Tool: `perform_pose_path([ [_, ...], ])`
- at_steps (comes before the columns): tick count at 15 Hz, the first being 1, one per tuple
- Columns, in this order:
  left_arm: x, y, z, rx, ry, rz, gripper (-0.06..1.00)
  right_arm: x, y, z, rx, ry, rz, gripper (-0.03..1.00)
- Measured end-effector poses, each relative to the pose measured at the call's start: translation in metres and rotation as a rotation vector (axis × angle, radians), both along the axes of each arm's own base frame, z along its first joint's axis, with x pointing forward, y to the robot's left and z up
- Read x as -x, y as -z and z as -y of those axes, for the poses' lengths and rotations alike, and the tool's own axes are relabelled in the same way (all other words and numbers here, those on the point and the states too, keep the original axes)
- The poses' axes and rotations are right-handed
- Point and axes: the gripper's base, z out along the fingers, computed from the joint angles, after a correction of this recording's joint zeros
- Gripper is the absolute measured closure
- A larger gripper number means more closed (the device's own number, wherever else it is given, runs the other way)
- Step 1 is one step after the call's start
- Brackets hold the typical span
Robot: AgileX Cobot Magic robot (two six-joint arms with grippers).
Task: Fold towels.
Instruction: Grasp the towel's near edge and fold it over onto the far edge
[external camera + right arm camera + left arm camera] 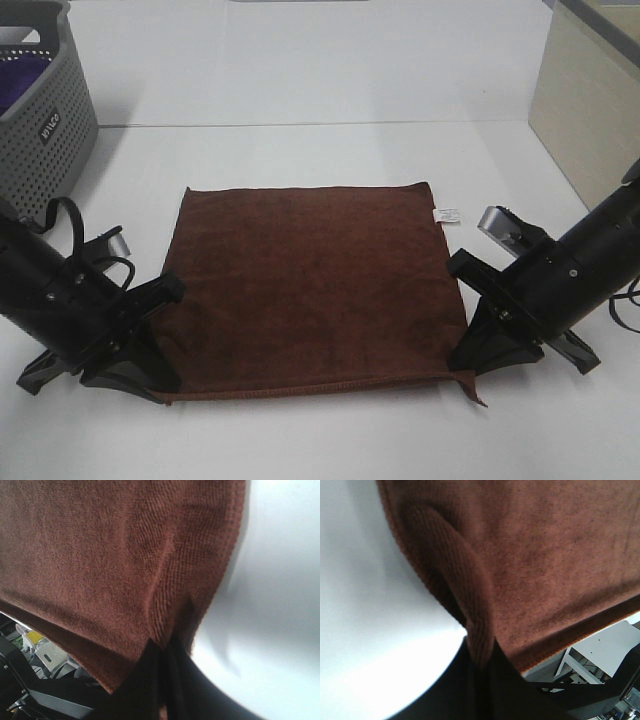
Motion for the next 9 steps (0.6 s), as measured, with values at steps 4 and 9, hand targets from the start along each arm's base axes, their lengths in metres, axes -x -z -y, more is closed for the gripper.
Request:
perform_pose_path([
  [4, -0.019, -0.023, 0.003, 0.007, -0.031, 0.075, 0.94, -0.015, -0.024, 0.000, 0.006, -0.016, 0.137, 0.97],
  [9, -0.074, -0.072, 0.009, -0.026, -0.010, 0.278, 0.94, -0.074, -0.072, -0.002, 0.008, -0.066, 0.388, 0.97],
])
